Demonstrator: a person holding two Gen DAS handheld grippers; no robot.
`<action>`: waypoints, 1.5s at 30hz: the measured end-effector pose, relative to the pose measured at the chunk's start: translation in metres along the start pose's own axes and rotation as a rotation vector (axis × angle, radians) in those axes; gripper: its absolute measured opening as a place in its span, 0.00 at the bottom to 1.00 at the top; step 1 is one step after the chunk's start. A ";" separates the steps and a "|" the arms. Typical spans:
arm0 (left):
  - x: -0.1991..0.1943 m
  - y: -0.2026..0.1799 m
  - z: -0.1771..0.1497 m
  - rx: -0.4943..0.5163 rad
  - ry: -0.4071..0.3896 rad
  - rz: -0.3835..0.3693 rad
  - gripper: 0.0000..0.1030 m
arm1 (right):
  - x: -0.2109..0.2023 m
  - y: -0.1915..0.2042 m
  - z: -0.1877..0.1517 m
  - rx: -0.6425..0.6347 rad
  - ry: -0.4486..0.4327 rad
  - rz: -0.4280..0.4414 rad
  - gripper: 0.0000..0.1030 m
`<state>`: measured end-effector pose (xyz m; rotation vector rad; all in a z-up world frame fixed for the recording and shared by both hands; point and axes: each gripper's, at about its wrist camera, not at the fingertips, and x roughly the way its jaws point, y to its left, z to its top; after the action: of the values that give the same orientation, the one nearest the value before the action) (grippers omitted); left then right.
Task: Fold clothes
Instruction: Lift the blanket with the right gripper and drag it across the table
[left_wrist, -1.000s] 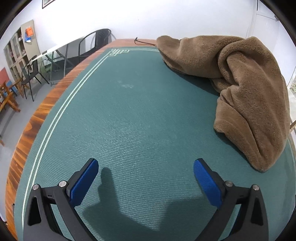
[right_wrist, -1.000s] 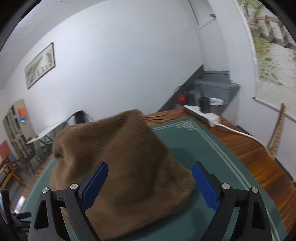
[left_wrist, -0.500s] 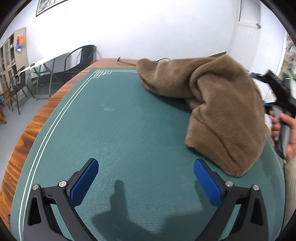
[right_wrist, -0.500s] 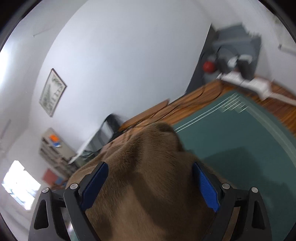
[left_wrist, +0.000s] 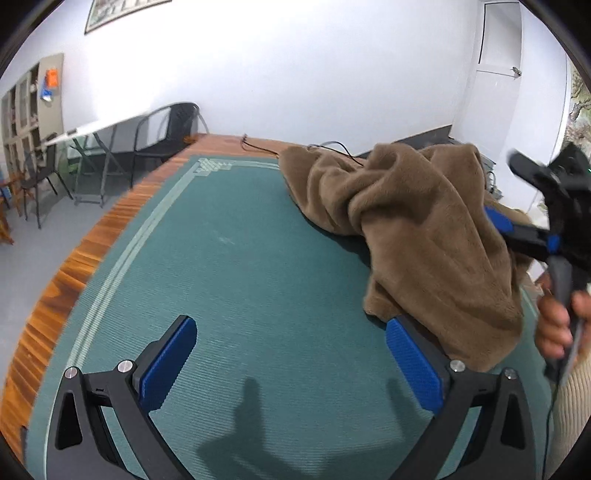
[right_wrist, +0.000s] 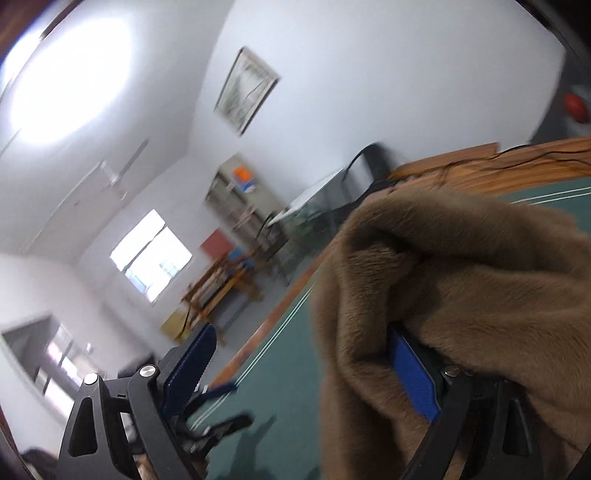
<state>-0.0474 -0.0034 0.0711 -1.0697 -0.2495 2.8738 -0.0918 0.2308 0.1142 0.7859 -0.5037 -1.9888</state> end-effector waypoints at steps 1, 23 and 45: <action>-0.003 0.004 0.002 -0.008 -0.007 0.002 1.00 | 0.006 0.008 -0.008 -0.015 0.025 0.013 0.92; 0.007 0.053 0.007 -0.158 0.005 0.025 1.00 | -0.102 -0.021 -0.038 0.238 -0.279 -0.470 0.92; -0.004 0.065 0.014 -0.210 -0.010 -0.069 1.00 | -0.029 0.034 -0.034 -0.123 -0.104 -0.521 0.28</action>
<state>-0.0536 -0.0695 0.0728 -1.0534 -0.5877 2.8406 -0.0366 0.2369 0.1209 0.7946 -0.2435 -2.5241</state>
